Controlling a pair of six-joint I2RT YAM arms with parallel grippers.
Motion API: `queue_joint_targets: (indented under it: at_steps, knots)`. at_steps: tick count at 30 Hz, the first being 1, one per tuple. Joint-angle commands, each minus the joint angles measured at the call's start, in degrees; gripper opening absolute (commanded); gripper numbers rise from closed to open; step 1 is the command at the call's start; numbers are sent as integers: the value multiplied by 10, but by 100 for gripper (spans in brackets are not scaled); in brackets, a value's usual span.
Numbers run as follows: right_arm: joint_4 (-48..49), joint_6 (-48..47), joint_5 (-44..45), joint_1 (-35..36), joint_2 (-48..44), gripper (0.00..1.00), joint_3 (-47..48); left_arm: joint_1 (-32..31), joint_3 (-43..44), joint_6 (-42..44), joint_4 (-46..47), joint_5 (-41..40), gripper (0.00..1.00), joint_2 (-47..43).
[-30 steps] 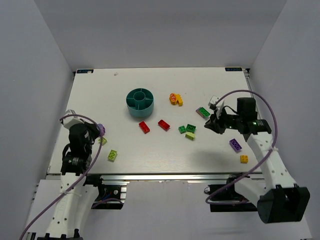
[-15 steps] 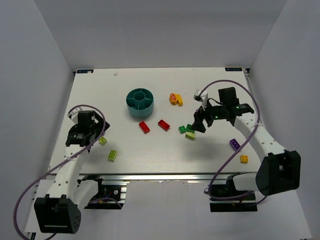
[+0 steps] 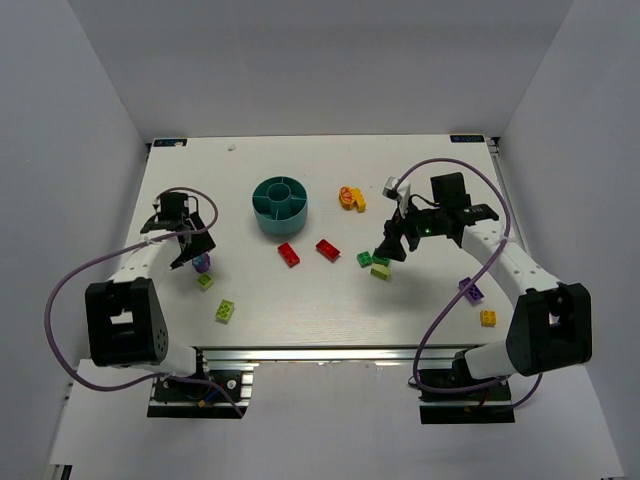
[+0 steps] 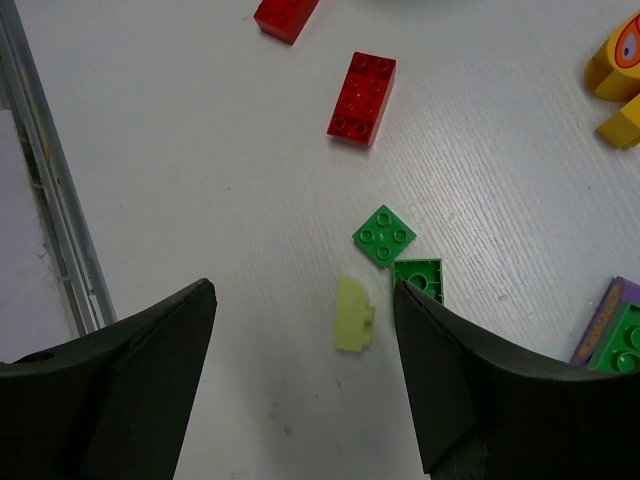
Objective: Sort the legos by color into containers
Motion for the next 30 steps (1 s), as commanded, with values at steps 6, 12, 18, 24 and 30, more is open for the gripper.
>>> queue_joint_targets:
  at_steps: [6,12,18,24,30]
  knots:
    - [12,10,-11,4,12,76,18,2,17,119,72,55,81,58]
    - [4,11,-3,4,18,76,25,1,64,152,29,34,77,109]
    - [5,9,2,4,20,76,27,2,82,169,-3,23,71,136]
    - [2,4,2,4,30,76,37,2,81,167,-7,35,69,144]
    - [-1,2,0,4,35,75,44,2,86,167,-4,41,58,145]
